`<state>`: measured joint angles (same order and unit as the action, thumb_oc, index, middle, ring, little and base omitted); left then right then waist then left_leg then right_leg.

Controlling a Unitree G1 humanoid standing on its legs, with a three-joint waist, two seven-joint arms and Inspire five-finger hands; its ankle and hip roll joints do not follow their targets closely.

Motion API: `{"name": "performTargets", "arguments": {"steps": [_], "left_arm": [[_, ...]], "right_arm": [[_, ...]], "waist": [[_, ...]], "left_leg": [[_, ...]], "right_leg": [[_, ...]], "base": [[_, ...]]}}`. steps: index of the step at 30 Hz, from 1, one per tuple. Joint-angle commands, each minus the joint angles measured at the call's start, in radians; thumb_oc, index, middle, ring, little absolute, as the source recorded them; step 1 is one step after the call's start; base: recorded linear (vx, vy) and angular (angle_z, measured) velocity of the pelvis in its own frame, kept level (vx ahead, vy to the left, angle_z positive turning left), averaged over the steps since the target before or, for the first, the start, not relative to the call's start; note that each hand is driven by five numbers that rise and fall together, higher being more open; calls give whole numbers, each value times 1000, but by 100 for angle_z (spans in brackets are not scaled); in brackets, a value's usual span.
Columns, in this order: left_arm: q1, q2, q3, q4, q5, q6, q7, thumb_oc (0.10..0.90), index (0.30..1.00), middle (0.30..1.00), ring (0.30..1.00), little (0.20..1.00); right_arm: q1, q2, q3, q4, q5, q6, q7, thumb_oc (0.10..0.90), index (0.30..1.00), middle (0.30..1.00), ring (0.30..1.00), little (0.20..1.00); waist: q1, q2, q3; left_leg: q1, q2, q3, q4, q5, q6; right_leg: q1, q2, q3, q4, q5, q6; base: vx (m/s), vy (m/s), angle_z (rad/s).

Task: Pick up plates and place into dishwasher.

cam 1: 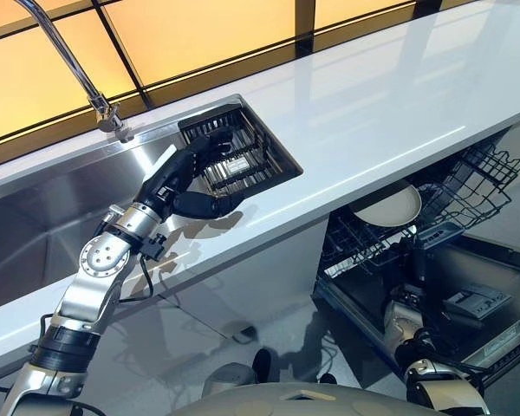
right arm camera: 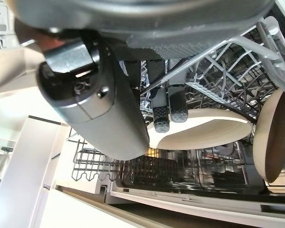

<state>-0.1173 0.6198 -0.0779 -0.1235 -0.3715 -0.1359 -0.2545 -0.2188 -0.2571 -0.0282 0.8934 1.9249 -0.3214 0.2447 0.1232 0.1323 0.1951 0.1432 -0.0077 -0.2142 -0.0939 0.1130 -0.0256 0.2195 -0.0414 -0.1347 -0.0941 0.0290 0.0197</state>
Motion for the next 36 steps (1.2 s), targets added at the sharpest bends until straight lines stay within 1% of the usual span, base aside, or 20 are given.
{"name": "performTargets", "arguments": {"steps": [1, 3, 4, 5, 7, 8, 11, 13, 14, 15, 16, 17, 18, 21, 27, 31, 32, 33, 34, 36], "left_arm": [[-84, 23, 31, -26, -70, -107, 24, 800, 900, 900, 900, 900], [-89, 27, 33, -20, -73, -109, 18, 800, 900, 900, 900, 900], [-90, 27, 33, -19, -73, -109, 18, 800, 900, 900, 900, 900], [-93, 29, 35, -15, -75, -111, 16, 800, 900, 900, 900, 900], [-98, 35, 36, -11, -79, -112, 18, 800, 900, 900, 900, 900], [-96, 35, 36, -14, -77, -111, 21, 800, 900, 900, 900, 900], [-93, 37, 39, -2, -76, -125, 21, 800, 900, 900, 900, 900], [-85, 28, 46, 11, -69, -144, 14, 800, 900, 900, 900, 900], [-81, 29, 51, 13, -70, -151, 12, 800, 900, 900, 900, 900], [-77, 29, 54, 13, -71, -154, 12, 800, 900, 900, 900, 900], [-71, 27, 59, 10, -69, -155, 13, 800, 900, 900, 900, 900], [-63, 27, 61, 2, -66, -156, 18, 800, 900, 900, 900, 900], [-44, 30, 73, -6, -65, -164, 23, 800, 900, 900, 900, 900], [-19, 27, 89, -4, -61, -188, 27, 800, 900, 900, 900, 900], [3, 15, 117, -1, -55, -212, 18, 800, 900, 900, 900, 900], [8, 15, 130, 4, -58, -226, 13, 800, 900, 900, 900, 900], [6, 17, 134, 5, -59, -226, 12, 800, 900, 900, 900, 900], [6, 17, 134, 2, -56, -225, 15, 800, 900, 900, 900, 900], [5, 21, 135, -5, -55, -220, 21, 800, 900, 900, 900, 900], [13, 33, 139, -18, -57, -218, 32, 800, 900, 900, 900, 900]], "right_arm": [[-286, -53, 68, -167, -317, 67, 141, 100, 300, 300, 300, 200], [-283, -85, 81, -159, -481, 87, 95, 100, 300, 300, 300, 200], [-283, -85, 81, -161, -484, 87, 92, 100, 300, 300, 300, 200], [-280, -110, 90, -151, -621, 99, 55, 100, 300, 300, 300, 200], [-272, -160, 122, -131, -804, 104, 8, 100, 300, 300, 300, 200], [-266, -183, 133, -127, -844, 105, 6, 100, 300, 300, 300, 200], [-252, -217, 127, -142, -853, 123, 24, 100, 300, 300, 300, 200], [-232, -231, 111, -173, -916, 129, -27, 100, 300, 300, 300, 200], [-219, -241, 108, -181, -1001, 125, -71, 240, 420, 420, 420, 340], [-208, -250, 110, -188, -1051, 124, -107, 457, 606, 606, 606, 557], [-192, -259, 111, -200, -1100, 115, -141, 800, 900, 900, 900, 900], [-178, -267, 112, -212, -1136, 102, -154, 800, 900, 900, 900, 900], [-143, -289, 101, -271, -1214, 100, -203, 800, 900, 900, 900, 900], [-107, -314, 74, -359, -1302, 78, -287, 800, 900, 900, 900, 900], [-45, -317, 37, -496, -1431, 111, -330, 800, 900, 900, 900, 900], [-9, -341, 43, -520, -1576, 175, -319, 800, 900, 900, 900, 900], [-2, -357, 50, -516, -1655, 225, -318, 800, 900, 900, 900, 900], [1, -370, 59, -511, -1700, 247, -321, 800, 900, 900, 900, 900], [4, -390, 75, -503, -1808, 276, -335, 800, 900, 900, 900, 900], [10, -450, 126, -494, -2188, 331, -381, 800, 900, 900, 900, 900]], "waist": [[12, -63, -87], [8, -69, -89], [9, -69, -89], [5, -73, -91], [1, -80, -93], [-2, -85, -94], [-8, -93, -94], [-15, -99, -94], [-18, -100, -96], [-20, -101, -97], [-23, -102, -98], [-25, -104, -98], [-33, -107, -97], [-44, -111, -94], [-62, -116, -90], [-73, -120, -90], [-76, -122, -90], [-77, -122, -90], [-79, -124, -89], [-81, -126, -85]], "left_leg": [[27, -52, 51, 7, -97, 36], [28, -52, 53, 7, -98, 35], [28, -52, 53, 7, -98, 35], [28, -51, 56, 7, -99, 34], [28, -49, 58, 7, -97, 32], [29, -48, 60, 7, -97, 31], [32, -46, 65, 7, -100, 31], [36, -45, 68, 7, -102, 33], [37, -43, 71, 7, -103, 34], [37, -43, 73, 7, -103, 34], [38, -42, 75, 7, -104, 34], [38, -41, 78, 7, -104, 35], [40, -39, 84, 7, -105, 35], [44, -38, 91, 7, -107, 37], [45, -37, 108, 7, -111, 39], [44, -35, 125, 7, -114, 39], [44, -35, 130, 7, -115, 38], [44, -34, 133, 7, -115, 38], [43, -34, 136, 7, -114, 38], [47, -33, 142, 7, -116, 38]], "right_leg": [[-26, -39, 3, 7, 13, 26], [-26, -37, 5, 7, 12, 27], [-26, -37, 6, 7, 12, 27], [-26, -36, 7, 7, 12, 28], [-27, -34, 9, 7, 12, 28], [-26, -33, 11, 7, 12, 28], [-23, -28, 15, 7, 10, 26], [-22, -25, 21, 7, 9, 25], [-22, -23, 25, 7, 9, 26], [-22, -22, 27, 7, 8, 26], [-22, -21, 31, 7, 8, 27], [-22, -20, 34, 7, 8, 27], [-22, -17, 39, 7, 8, 27], [-22, -12, 53, 7, 9, 27], [-27, -8, 72, 7, 9, 32], [-30, -9, 78, 7, 9, 36], [-31, -9, 81, 7, 10, 38], [-32, -9, 81, 7, 11, 39], [-33, -9, 83, 7, 11, 40], [-31, -10, 86, 7, 12, 43]], "base": [[-14, -13, 4], [0, 0, 0], [0, 0, 0], [0, 0, 0], [-7, -5, -2], [-12, -11, -7], [-10, -15, -9], [-21, -9, -6], [0, 0, 0], [0, 0, 0], [-13, 3, -3], [-22, 3, -5], [-23, 1, -4], [-30, 1, -10], [-34, 4, -13], [-40, 6, -10], [-25, 4, -7], [-31, 4, -8], [-32, 5, -8], [-33, 7, -5]]}}
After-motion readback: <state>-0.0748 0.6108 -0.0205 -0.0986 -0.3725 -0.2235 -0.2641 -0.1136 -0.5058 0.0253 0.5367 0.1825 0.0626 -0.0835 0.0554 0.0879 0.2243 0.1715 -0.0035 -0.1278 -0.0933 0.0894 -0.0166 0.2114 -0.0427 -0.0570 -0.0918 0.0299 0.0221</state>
